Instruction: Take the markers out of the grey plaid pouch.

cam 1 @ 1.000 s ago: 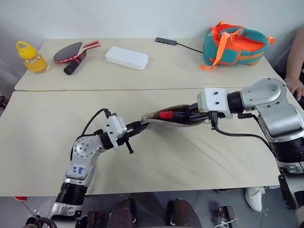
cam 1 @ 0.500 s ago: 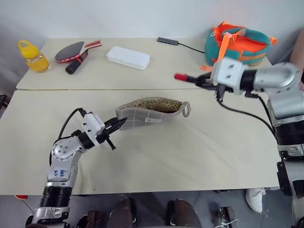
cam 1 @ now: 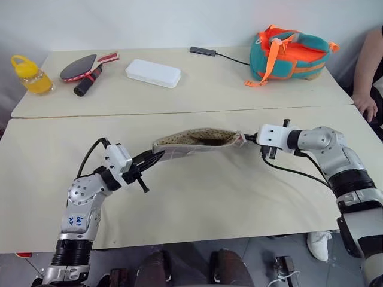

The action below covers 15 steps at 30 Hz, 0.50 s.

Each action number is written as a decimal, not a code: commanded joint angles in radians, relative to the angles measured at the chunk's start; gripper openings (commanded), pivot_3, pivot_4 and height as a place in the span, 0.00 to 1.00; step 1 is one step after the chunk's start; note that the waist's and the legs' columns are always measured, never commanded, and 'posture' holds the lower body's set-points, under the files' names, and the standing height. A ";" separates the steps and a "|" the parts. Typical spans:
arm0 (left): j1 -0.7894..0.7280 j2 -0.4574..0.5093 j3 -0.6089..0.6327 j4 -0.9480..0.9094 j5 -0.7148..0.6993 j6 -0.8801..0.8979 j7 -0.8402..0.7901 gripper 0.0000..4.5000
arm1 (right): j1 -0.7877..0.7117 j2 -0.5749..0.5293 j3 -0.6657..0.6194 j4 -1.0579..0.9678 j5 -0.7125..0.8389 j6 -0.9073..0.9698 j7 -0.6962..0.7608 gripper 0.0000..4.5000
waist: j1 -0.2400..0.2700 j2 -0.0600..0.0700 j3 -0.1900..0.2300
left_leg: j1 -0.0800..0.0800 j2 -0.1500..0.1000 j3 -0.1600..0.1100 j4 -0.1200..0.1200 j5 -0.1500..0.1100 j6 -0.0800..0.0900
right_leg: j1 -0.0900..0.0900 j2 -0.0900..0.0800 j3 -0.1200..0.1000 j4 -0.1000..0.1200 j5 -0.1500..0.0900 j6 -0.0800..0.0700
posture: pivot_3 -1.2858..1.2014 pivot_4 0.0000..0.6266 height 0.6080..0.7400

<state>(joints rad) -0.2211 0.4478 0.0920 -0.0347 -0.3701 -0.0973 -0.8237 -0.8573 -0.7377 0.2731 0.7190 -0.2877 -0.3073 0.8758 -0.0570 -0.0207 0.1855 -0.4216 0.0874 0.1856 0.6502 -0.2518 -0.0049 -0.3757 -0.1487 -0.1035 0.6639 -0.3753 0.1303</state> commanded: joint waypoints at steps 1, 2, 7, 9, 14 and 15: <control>0.005 -0.004 -0.007 -0.051 -0.012 -0.008 -0.007 0.00 | 0.002 -0.007 -0.015 -0.016 0.022 0.006 0.037 0.20 | 0.000 0.000 0.000 | 0.000 0.000 0.000 0.000 0.000 0.000 | 0.000 0.000 0.000 0.000 0.000 0.000 | 0.52 0.24 1.00; 0.006 -0.005 -0.009 -0.052 -0.013 -0.007 -0.005 0.00 | 0.004 -0.009 -0.016 -0.020 0.023 0.010 0.046 0.28 | 0.000 0.000 0.000 | 0.000 0.000 0.000 0.000 0.000 0.000 | 0.000 0.000 0.000 0.000 0.000 0.000 | 0.52 0.24 1.00; 0.007 -0.008 -0.020 -0.055 -0.008 -0.010 -0.004 0.00 | 0.025 -0.026 -0.033 -0.088 0.056 0.058 0.113 0.56 | 0.001 0.000 0.000 | 0.000 0.000 0.000 0.000 0.000 0.000 | 0.000 0.000 0.000 0.000 0.000 0.000 | 0.52 0.24 1.00; 0.009 -0.009 -0.022 -0.058 -0.011 -0.008 -0.002 0.00 | 0.027 -0.033 -0.063 -0.142 0.106 0.108 0.161 0.56 | 0.001 0.000 0.000 | 0.000 0.000 -0.001 0.000 0.000 0.000 | 0.000 0.000 0.000 0.000 0.000 0.000 | 0.52 0.24 1.00; 0.010 -0.008 -0.024 -0.062 -0.015 -0.003 -0.001 0.00 | -0.016 -0.075 -0.134 -0.250 0.207 0.201 0.252 0.56 | 0.003 0.000 0.000 | 0.000 0.000 -0.001 0.000 0.000 0.000 | 0.000 0.000 0.000 0.000 0.000 0.000 | 0.52 0.24 1.00; 0.008 -0.009 -0.024 -0.061 -0.016 -0.001 0.000 0.00 | -0.036 -0.074 -0.156 -0.274 0.244 0.237 0.268 0.56 | 0.002 0.000 0.000 | 0.000 0.000 -0.001 0.000 0.000 0.000 | 0.000 0.000 0.000 0.000 0.000 0.000 | 0.52 0.24 1.00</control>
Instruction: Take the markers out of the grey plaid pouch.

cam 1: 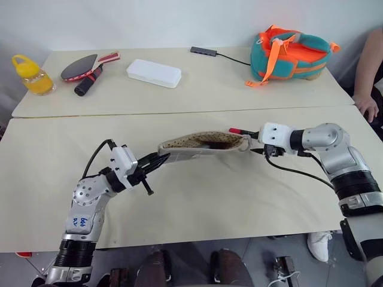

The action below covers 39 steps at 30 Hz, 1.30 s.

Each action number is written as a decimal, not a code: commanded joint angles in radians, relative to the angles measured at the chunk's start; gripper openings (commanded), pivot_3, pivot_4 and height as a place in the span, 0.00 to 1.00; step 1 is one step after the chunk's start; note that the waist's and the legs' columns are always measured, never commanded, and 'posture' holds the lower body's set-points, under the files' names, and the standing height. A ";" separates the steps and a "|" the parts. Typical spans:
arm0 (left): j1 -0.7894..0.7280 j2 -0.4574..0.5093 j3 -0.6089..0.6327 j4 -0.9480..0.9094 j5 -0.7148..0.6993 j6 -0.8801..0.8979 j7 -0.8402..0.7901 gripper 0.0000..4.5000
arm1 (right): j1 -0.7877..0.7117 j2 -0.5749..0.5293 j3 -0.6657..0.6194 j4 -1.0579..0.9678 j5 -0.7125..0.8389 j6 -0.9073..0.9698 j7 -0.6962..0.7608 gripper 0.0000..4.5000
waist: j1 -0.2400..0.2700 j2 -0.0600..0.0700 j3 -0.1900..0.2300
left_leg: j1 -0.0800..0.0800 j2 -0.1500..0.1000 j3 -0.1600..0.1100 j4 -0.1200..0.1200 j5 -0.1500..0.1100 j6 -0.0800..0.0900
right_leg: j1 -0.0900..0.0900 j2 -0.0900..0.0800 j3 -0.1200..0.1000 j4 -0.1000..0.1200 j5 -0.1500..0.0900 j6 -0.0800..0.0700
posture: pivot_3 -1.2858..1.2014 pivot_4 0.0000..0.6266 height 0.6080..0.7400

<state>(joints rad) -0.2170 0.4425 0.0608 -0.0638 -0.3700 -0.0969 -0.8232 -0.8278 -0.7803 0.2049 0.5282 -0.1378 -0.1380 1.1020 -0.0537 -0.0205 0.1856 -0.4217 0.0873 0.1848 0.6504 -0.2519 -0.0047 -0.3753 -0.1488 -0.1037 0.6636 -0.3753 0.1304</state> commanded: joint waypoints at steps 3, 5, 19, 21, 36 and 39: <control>0.003 -0.011 0.005 -0.032 -0.026 0.010 -0.001 0.00 | -0.116 -0.012 -0.139 -0.190 0.210 0.171 0.095 0.56 | -0.003 0.001 0.000 | 0.000 0.000 0.000 0.000 0.000 0.000 | 0.000 0.000 0.000 0.000 0.000 0.000 | 0.52 0.24 1.00; 0.000 -0.019 0.000 -0.034 -0.034 0.024 -0.002 0.00 | -0.132 0.014 -0.158 -0.286 0.291 0.262 0.121 0.56 | -0.001 0.001 0.000 | 0.000 0.001 0.000 -0.001 0.000 0.000 | -0.001 0.000 0.000 0.001 0.000 0.000 | 0.52 0.24 1.00; -0.023 -0.066 -0.047 -0.095 -0.076 0.158 0.006 0.00 | 0.003 0.051 0.026 -0.639 0.284 0.368 0.140 0.00 | 0.026 0.000 0.000 | -0.001 0.000 -0.001 0.000 0.000 0.000 | 0.000 0.000 -0.001 -0.001 0.000 0.000 | 0.52 0.24 1.00; -0.026 -0.077 -0.050 -0.106 -0.085 0.181 0.014 0.00 | -0.001 0.041 0.021 -0.619 0.276 0.348 0.148 0.00 | 0.026 0.000 0.000 | -0.001 -0.001 -0.001 0.000 0.000 0.000 | 0.000 0.000 -0.001 -0.001 0.000 0.000 | 0.52 0.24 1.00; -0.064 -0.188 -0.102 -0.104 -0.199 0.437 0.038 0.00 | -0.066 -0.053 0.167 -0.519 0.078 0.209 0.312 0.00 | 0.026 0.000 0.000 | 0.000 0.000 -0.001 0.001 0.000 0.001 | 0.001 0.000 -0.001 -0.001 0.000 0.000 | 0.52 0.24 1.00; -0.049 -0.190 -0.107 -0.080 -0.174 0.422 0.031 0.00 | -0.051 -0.019 0.202 -0.489 0.032 0.192 0.283 0.00 | 0.026 0.000 0.000 | -0.001 -0.001 -0.001 0.001 0.000 0.001 | 0.001 0.000 -0.001 -0.001 0.000 0.000 | 0.52 0.24 1.00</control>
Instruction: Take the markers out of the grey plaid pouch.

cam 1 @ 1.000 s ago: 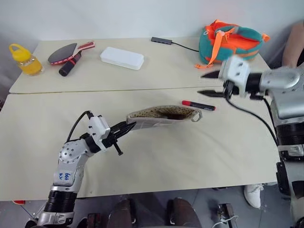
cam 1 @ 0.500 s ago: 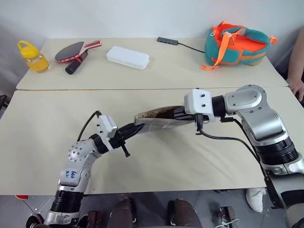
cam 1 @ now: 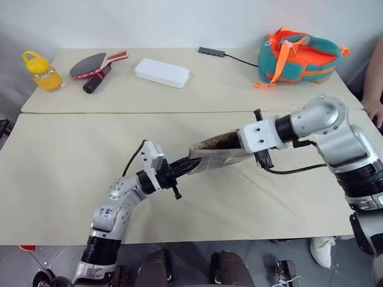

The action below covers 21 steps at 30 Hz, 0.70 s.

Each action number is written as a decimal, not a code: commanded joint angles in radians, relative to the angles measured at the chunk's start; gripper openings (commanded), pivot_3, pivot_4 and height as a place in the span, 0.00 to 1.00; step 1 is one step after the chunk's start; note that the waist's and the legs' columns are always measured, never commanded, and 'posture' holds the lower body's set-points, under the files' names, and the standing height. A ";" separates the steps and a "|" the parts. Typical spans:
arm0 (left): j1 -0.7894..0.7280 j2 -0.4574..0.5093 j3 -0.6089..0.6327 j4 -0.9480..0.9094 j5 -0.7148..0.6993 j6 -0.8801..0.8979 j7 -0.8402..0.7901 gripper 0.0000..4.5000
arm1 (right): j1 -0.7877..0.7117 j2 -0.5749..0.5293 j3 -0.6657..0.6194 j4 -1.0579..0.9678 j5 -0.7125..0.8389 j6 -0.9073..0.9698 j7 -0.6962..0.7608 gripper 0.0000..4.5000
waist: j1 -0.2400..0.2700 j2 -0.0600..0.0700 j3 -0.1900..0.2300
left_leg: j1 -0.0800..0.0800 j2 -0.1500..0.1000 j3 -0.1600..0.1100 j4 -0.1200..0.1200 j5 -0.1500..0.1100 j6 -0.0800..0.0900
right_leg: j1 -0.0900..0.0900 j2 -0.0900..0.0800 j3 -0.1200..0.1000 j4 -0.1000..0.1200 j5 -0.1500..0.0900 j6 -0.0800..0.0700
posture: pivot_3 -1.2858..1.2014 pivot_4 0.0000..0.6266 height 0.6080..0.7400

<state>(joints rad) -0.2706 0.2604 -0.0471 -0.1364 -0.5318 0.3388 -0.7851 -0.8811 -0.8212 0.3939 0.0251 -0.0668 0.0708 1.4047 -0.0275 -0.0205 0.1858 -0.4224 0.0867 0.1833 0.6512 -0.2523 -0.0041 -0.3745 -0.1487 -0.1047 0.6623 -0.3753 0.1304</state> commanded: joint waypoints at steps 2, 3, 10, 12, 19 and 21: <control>0.018 -0.006 -0.001 0.002 0.008 -0.029 -0.008 0.00 | 0.001 0.042 0.026 0.042 -0.078 -0.035 -0.054 0.00 | -0.007 0.000 0.000 | 0.000 0.000 0.000 0.000 0.000 0.000 | 0.000 0.000 0.000 0.000 0.000 0.000 | 0.52 0.24 1.00; 0.022 -0.008 0.003 0.005 0.007 -0.030 -0.006 0.00 | -0.001 0.054 0.026 0.052 -0.088 -0.037 -0.070 0.00 | -0.007 0.000 0.000 | 0.001 0.000 0.000 0.000 0.000 0.000 | 0.000 0.000 0.000 0.001 0.000 0.000 | 0.52 0.24 1.00; 0.023 -0.010 0.009 0.032 0.014 -0.043 -0.002 0.00 | -0.017 0.118 0.019 0.068 -0.100 -0.009 -0.105 0.12 | -0.004 0.000 0.000 | 0.000 0.000 0.000 0.001 0.000 0.000 | 0.000 0.000 0.000 0.001 0.000 0.000 | 0.52 0.24 1.00; 0.023 -0.011 0.007 0.040 0.015 -0.044 -0.004 0.00 | -0.025 0.126 0.028 0.055 -0.103 -0.003 -0.092 0.27 | -0.004 0.000 0.000 | 0.001 0.001 0.000 0.001 0.000 0.000 | 0.000 0.000 0.000 0.001 0.000 0.000 | 0.52 0.24 1.00; 0.028 -0.013 0.001 0.042 0.022 -0.051 -0.009 0.00 | 0.007 0.144 0.043 0.049 -0.128 0.021 -0.086 0.32 | -0.004 0.000 0.000 | 0.001 0.000 0.000 0.001 0.000 0.000 | 0.000 0.000 0.000 0.001 0.000 0.000 | 0.52 0.24 1.00; 0.030 -0.011 -0.002 0.042 0.030 -0.058 -0.012 0.00 | 0.022 0.147 0.050 0.049 -0.133 0.028 -0.084 0.32 | -0.004 0.000 0.000 | 0.001 0.000 0.000 0.001 0.000 0.000 | 0.000 0.000 0.000 0.001 0.000 0.000 | 0.52 0.24 1.00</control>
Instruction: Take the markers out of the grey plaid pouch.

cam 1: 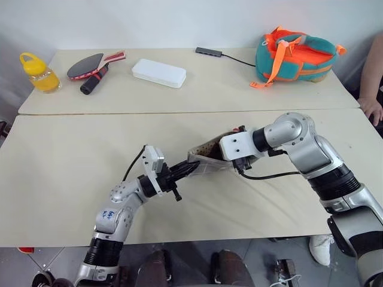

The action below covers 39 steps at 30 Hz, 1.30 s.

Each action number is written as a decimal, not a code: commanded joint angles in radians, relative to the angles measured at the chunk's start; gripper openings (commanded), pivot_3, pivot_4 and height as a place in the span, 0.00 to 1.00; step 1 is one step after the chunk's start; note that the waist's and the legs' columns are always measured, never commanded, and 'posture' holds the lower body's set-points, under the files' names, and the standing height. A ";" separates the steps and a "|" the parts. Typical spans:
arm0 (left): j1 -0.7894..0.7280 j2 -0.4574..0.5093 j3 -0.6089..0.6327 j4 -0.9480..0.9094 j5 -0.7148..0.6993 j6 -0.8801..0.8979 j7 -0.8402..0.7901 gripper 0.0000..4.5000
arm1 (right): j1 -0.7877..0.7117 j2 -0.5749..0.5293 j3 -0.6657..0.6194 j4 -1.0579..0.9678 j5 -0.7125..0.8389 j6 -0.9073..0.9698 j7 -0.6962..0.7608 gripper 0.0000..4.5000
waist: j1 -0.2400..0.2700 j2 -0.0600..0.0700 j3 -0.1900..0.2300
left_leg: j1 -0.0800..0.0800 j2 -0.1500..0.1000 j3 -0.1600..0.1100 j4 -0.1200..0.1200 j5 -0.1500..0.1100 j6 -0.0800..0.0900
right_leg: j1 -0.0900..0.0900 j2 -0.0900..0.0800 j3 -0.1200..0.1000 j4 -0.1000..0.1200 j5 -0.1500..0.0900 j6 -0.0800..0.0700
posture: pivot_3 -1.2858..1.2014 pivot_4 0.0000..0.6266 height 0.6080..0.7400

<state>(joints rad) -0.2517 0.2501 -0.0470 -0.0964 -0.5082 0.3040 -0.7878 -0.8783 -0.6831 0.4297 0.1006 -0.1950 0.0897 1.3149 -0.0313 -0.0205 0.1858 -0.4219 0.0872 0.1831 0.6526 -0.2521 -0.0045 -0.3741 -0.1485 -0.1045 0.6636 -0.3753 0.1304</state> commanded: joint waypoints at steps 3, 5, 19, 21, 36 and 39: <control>0.012 -0.003 -0.001 -0.005 0.005 -0.019 -0.007 0.00 | 0.036 0.021 0.024 -0.018 -0.015 0.011 0.002 0.32 | -0.002 0.000 0.000 | 0.000 0.000 0.000 0.000 0.000 0.000 | 0.000 0.000 0.000 0.000 0.000 0.000 | 0.52 0.24 1.00; 0.013 -0.002 -0.003 -0.008 0.008 -0.020 -0.009 0.00 | 0.045 0.025 0.029 -0.021 -0.016 0.023 0.015 0.32 | -0.003 0.000 0.000 | 0.000 0.000 0.000 0.000 0.000 0.000 | 0.000 0.000 0.000 0.000 0.000 0.000 | 0.52 0.24 1.00; 0.019 -0.012 -0.006 -0.012 0.011 -0.029 -0.004 0.00 | 0.017 0.082 0.028 0.083 -0.055 -0.027 -0.047 0.40 | -0.011 0.000 0.000 | 0.001 0.000 0.000 0.000 0.000 0.000 | 0.000 0.000 0.000 0.001 0.000 0.000 | 0.52 0.24 1.00; 0.019 -0.013 -0.006 -0.013 0.011 -0.030 -0.004 0.00 | 0.015 0.082 0.029 0.085 -0.062 -0.036 -0.048 0.51 | -0.011 0.000 0.000 | 0.000 0.000 0.000 0.000 0.000 0.000 | 0.000 0.000 0.000 0.001 0.000 0.000 | 0.52 0.24 1.00; 0.018 -0.017 -0.005 -0.017 0.005 -0.023 -0.004 0.00 | 0.006 0.115 0.049 0.106 -0.105 -0.003 -0.060 0.58 | -0.022 0.000 0.000 | 0.001 0.000 0.000 0.001 0.000 0.000 | 0.001 0.000 0.000 0.002 0.000 0.000 | 0.52 0.24 1.00; 0.018 -0.018 -0.007 -0.019 0.007 -0.022 -0.002 0.00 | 0.007 0.108 0.043 0.090 -0.102 -0.001 -0.051 0.44 | -0.022 0.000 0.000 | 0.001 0.000 0.000 0.001 0.000 0.000 | 0.001 0.000 0.000 0.002 0.000 0.000 | 0.52 0.24 1.00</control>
<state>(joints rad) -0.2323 0.2413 -0.0489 -0.0962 -0.4946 0.2925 -0.7838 -0.8732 -0.5768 0.4647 0.1980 -0.2920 0.0811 1.2620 -0.0536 -0.0205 0.1858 -0.4212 0.0875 0.1826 0.6538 -0.2520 -0.0046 -0.3733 -0.1484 -0.1043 0.6654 -0.3753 0.1303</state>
